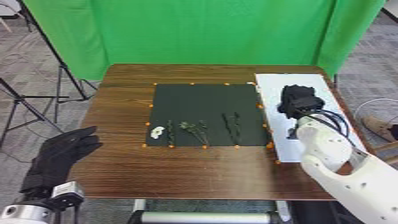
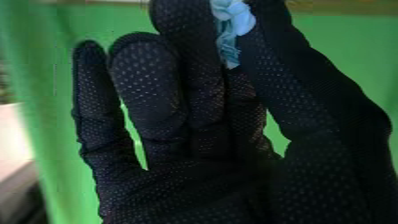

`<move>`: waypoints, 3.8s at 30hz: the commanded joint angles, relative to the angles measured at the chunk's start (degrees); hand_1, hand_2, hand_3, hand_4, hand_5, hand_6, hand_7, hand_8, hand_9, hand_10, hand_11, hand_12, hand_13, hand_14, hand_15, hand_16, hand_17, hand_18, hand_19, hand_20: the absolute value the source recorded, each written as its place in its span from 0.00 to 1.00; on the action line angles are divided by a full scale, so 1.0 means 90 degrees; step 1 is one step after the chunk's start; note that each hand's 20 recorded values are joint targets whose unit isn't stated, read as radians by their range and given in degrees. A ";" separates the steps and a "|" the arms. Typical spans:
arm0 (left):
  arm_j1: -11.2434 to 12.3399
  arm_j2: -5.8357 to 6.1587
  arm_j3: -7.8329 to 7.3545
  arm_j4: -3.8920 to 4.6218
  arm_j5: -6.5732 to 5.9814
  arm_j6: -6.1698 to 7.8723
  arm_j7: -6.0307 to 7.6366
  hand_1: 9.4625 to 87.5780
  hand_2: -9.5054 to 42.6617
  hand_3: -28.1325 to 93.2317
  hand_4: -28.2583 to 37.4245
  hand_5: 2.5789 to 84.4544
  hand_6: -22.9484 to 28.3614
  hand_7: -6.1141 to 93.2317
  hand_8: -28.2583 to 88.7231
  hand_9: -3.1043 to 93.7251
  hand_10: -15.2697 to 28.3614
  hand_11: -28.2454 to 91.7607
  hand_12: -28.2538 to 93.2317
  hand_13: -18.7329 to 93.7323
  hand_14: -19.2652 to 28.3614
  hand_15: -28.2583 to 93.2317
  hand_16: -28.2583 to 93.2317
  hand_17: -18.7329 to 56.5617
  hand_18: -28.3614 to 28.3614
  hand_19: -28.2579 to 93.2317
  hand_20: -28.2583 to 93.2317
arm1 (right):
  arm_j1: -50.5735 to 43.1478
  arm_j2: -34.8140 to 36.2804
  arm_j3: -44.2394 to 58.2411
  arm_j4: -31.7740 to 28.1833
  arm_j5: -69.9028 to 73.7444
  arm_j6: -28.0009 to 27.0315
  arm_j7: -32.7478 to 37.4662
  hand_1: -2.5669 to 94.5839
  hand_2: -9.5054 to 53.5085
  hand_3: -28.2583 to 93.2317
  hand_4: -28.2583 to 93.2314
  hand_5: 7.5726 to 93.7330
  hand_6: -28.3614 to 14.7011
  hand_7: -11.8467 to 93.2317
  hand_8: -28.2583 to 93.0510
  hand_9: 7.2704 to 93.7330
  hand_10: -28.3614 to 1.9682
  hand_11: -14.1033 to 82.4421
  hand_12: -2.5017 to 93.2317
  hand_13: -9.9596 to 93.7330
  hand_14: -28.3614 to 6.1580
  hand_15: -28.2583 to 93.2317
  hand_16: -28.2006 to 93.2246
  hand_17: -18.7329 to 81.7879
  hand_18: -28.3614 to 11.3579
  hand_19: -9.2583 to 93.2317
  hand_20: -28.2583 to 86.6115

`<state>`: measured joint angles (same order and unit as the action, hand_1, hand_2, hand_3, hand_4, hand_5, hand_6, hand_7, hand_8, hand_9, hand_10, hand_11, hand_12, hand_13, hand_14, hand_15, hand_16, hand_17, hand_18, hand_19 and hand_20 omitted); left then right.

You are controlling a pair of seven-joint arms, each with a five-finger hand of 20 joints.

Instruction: Arrange flowers

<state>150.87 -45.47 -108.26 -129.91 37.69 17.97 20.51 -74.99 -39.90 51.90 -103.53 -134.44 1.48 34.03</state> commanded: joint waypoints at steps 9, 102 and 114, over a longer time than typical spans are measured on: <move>-0.0320 -0.0098 -0.0031 -0.0003 0.0190 -0.0257 -0.0392 0.23 0.31 0.90 0.25 0.56 0.73 0.21 0.17 0.46 0.87 0.58 0.32 0.44 1.00 0.75 0.13 0.14 0.88 0.70 0.38 | 0.1525 -0.2393 -0.1604 0.0362 -0.0134 -0.0452 -0.1185 0.56 0.01 0.83 0.00 0.85 0.72 0.33 0.25 0.92 0.68 0.43 0.35 0.79 0.63 0.77 0.45 0.45 0.21 0.84 0.35; -0.1525 0.0476 0.0840 0.0393 -0.0037 -0.0208 -0.0199 0.24 0.29 0.90 0.26 0.57 0.74 0.26 0.15 0.48 0.88 0.62 0.32 0.46 1.00 0.77 0.13 0.14 0.88 0.72 0.38 | 0.1102 -0.4933 -0.1099 0.1793 -0.0878 -0.2318 -0.0502 0.29 0.11 0.82 0.00 0.57 0.39 0.25 0.15 0.49 0.15 0.62 0.23 0.48 0.17 0.91 0.36 0.24 0.00 0.78 0.46; -0.0990 0.0459 0.0545 0.0222 -0.0085 -0.0061 -0.0112 0.24 0.29 0.90 0.25 0.58 0.74 0.27 0.14 0.48 0.88 0.62 0.32 0.46 1.00 0.78 0.12 0.14 0.88 0.72 0.38 | 0.1875 -0.4239 -0.2126 0.1595 -0.1021 -0.0534 0.0004 0.28 0.11 0.81 0.00 0.54 0.37 0.25 0.15 0.47 0.08 0.63 0.23 0.48 0.10 0.92 0.35 0.26 0.00 0.78 0.49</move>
<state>137.30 -41.36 -101.71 -126.45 37.86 15.61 18.38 -65.05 -83.25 40.08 -87.15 -144.19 -14.38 29.96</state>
